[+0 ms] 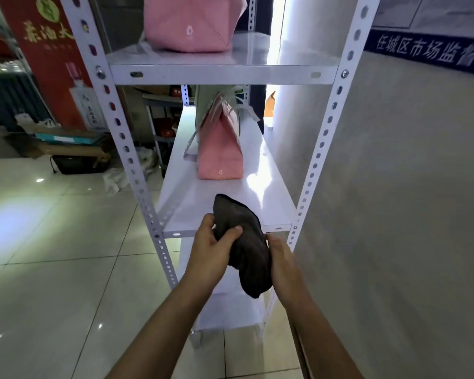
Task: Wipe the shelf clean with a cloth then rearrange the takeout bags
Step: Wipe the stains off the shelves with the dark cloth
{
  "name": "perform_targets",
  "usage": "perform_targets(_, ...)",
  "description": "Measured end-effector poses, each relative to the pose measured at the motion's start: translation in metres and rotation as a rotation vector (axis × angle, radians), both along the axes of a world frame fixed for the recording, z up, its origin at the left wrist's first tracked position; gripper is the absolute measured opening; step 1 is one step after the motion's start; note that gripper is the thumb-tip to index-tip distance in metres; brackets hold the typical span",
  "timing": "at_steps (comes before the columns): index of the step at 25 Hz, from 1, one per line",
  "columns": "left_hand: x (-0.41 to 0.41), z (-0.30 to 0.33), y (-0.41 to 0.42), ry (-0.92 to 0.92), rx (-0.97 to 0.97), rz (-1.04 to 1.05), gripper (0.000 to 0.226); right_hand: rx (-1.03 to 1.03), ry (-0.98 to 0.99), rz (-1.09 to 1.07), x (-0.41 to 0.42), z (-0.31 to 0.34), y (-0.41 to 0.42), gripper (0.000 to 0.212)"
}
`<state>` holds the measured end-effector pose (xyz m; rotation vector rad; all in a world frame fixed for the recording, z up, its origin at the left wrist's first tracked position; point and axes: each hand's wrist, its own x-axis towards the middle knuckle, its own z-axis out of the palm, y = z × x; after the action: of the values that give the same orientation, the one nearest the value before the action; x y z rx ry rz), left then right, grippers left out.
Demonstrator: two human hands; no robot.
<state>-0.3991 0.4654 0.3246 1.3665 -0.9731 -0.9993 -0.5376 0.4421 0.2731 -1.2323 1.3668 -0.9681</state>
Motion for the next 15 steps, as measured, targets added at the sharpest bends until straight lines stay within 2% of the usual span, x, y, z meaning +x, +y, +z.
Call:
perform_targets(3, 0.0, 0.008, -0.027, 0.032, 0.0, 0.011, 0.022, 0.191, -0.281, 0.006, -0.003, 0.018, -0.034, 0.024)
perform_targets(5, 0.005, 0.003, -0.043, 0.048, -0.005, 0.036, 0.018, 0.193, -0.339, 0.066, -0.005, 0.016, -0.051, 0.026)
perform_targets(11, 0.013, -0.013, -0.084, 0.154, 0.025, 0.09, 0.031, -0.007, -0.11, 0.075, 0.001, 0.033, -0.093, 0.034)
perform_targets(15, 0.012, -0.005, -0.123, 0.149, -0.012, 0.071, 0.042, -0.325, 0.115, 0.021, 0.006, 0.051, -0.124, 0.042)
